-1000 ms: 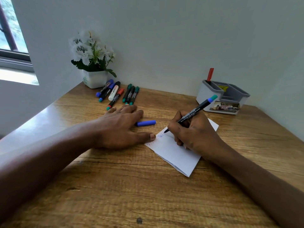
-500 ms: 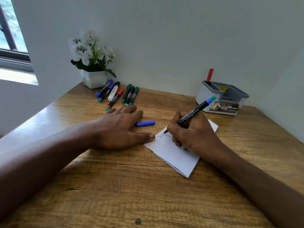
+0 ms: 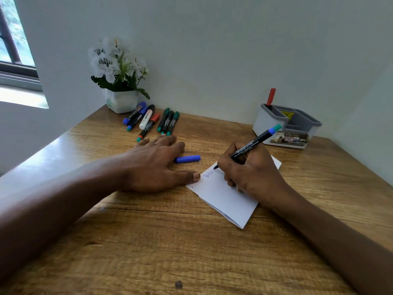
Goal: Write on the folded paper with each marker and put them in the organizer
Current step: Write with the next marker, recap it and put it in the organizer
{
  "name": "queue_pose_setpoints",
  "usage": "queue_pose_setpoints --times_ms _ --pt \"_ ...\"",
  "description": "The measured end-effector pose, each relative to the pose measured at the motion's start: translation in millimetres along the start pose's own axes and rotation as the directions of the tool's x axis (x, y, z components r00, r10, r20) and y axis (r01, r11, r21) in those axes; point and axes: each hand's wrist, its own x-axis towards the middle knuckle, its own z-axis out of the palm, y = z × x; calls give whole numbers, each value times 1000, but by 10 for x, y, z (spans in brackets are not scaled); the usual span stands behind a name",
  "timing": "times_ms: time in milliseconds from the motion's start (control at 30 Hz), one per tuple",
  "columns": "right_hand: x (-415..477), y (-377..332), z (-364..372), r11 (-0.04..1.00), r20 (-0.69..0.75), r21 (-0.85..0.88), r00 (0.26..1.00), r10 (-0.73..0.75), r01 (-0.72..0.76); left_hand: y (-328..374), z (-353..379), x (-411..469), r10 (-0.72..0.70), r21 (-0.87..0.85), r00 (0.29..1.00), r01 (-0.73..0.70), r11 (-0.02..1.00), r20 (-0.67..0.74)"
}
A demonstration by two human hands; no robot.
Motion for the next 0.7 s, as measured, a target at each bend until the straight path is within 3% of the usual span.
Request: queue_pose_setpoints --times_ms 700 --pt "3 -8 0 996 -2 51 997 76 -75 -35 11 4 27 -20 999 -28 999 -22"
